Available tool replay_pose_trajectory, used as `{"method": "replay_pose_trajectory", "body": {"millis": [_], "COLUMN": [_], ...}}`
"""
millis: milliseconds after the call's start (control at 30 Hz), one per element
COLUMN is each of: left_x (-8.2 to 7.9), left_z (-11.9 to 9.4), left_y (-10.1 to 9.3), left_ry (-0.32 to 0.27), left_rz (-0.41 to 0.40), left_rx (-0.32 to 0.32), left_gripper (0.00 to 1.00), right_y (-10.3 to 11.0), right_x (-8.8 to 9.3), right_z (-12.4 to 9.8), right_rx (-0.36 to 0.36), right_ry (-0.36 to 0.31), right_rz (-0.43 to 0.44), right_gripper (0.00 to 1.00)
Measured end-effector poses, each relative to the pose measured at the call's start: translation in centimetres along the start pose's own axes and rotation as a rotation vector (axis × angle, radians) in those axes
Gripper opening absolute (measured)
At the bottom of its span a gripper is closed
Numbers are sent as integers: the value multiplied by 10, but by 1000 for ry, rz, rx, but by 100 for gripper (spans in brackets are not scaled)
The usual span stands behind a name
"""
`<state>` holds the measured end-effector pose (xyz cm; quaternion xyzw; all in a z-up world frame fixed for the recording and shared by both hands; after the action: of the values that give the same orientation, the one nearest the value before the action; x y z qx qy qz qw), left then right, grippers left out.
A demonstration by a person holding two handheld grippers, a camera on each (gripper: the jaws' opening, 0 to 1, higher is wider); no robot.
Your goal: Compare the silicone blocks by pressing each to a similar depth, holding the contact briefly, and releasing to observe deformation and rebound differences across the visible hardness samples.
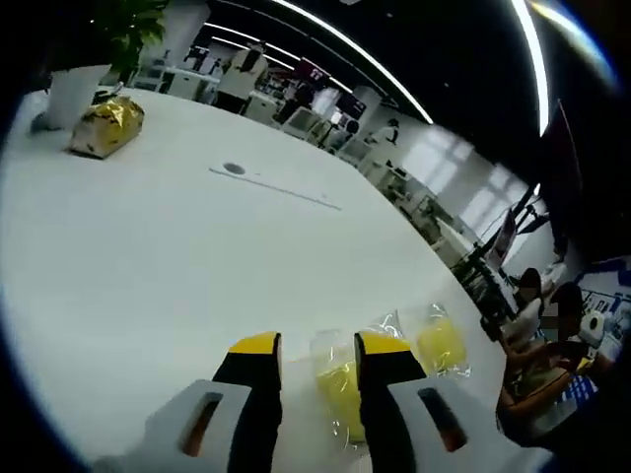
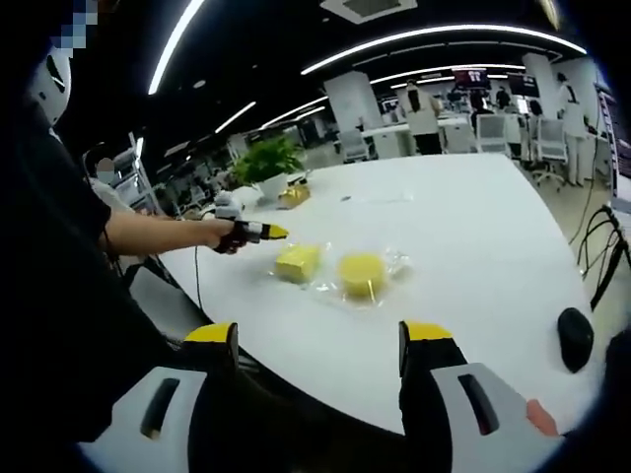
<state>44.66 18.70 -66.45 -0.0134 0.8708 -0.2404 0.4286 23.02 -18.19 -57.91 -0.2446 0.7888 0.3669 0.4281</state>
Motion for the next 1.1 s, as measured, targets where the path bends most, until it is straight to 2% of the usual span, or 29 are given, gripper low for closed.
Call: {"method": "replay_pose_trajectory", "body": {"millis": [133,267,300,367,467,533,600,667,700,800,933,1000,1067,1100], "left_x": [-15,-19,-19,-18,-18,-18,-18,-17,-12,-5,1,1,0,2], "left_z": [-18,-38,-39,-48,-62,-68,-79,-87,-94,-108,-127,-135,-140,-142], "left_y": [-9,-20,-20,-24,-34,-39,-46,-46,-48,-51,-61,-65,-63,-63], "left_ry": [-85,-125,-128,-131,-143,-151,-166,-190,-187,-191,-198,-222,-251,-242], "left_rz": [-12,120,128,157,214,234,299,357,374,363,385,390,414,428], "left_rx": [16,-5,-16,-24,6,22,46,38,51,90,135,153,139,139], "left_gripper": [47,64,73,81,81,85,90,97,99,99,99,99,99,99], "right_y": [1,-2,-3,-5,-6,-6,-8,-7,-7,-6,-7,-9,-10,-10], "right_x": [2,1,1,0,-2,-4,-5,-6,-6,-6,-1,2,4,4], "right_z": [2,3,4,6,10,13,17,20,22,25,28,30,31,31], "right_rx": [-2,-6,-5,-4,-6,-7,-6,-12,-13,-10,2,13,26,29], "right_ry": [8,-1,-4,-5,-2,3,24,33,36,40,52,57,58,58], "right_rz": [-17,-28,-29,-32,-46,-61,-103,-120,-131,-154,-167,-169,-165,-166], "right_gripper": [57,57,57,57,58,59,60,62,63,68,80,85,94,96]}}
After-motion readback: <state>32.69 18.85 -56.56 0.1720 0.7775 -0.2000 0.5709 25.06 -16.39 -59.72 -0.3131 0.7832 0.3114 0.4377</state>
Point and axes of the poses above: the point that each gripper's makers call its tool centre point, and the gripper's own axes: z roughly forward along the fingers, y roughly to its left, x roughly out of its underside, the point moved 3 cm from there along -z, roughly backward along the fingers, and after that the axes turned 9 degrees about -x, right-handed, at the moved point
